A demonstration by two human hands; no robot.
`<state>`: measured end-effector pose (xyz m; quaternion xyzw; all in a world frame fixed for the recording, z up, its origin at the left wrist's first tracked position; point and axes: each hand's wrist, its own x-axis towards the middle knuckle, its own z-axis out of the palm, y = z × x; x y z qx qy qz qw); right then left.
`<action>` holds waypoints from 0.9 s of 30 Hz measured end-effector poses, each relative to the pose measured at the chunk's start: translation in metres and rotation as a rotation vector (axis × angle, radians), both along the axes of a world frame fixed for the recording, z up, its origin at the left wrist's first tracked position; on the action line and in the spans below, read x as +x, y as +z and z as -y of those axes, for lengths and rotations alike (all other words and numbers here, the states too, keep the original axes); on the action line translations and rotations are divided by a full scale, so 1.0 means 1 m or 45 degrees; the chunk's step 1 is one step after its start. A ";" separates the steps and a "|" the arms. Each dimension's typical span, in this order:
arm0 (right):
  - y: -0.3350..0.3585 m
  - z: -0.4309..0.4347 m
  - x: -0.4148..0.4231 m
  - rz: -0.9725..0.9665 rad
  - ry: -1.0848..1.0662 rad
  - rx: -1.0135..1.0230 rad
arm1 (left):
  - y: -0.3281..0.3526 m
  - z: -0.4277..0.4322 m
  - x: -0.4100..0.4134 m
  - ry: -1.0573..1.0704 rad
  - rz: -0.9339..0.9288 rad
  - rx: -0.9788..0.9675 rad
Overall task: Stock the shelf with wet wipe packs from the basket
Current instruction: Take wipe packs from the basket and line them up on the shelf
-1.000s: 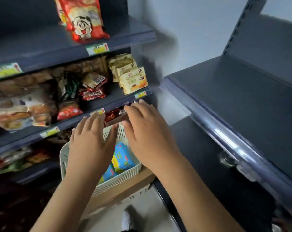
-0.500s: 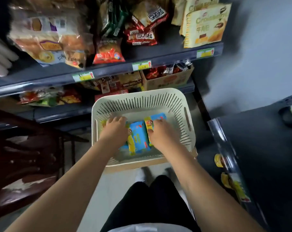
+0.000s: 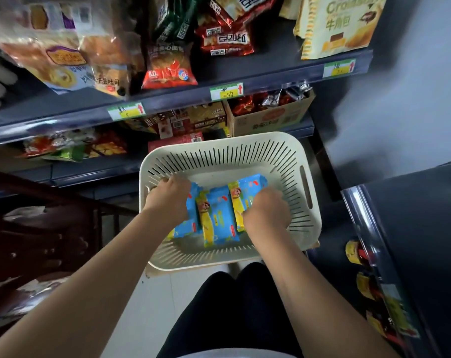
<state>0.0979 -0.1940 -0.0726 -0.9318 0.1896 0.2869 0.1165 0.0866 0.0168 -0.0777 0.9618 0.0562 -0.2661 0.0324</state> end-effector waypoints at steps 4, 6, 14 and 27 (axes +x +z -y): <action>0.005 0.002 -0.006 0.125 0.009 0.027 | 0.010 0.000 -0.001 0.000 0.022 -0.043; 0.010 0.003 -0.011 0.211 0.040 0.077 | 0.017 -0.003 -0.003 0.015 0.037 -0.137; 0.081 0.024 -0.039 0.835 0.351 0.225 | 0.097 -0.004 -0.013 0.166 0.305 -0.589; 0.283 0.113 -0.099 1.565 0.467 0.331 | 0.276 0.080 -0.074 0.460 0.756 -1.392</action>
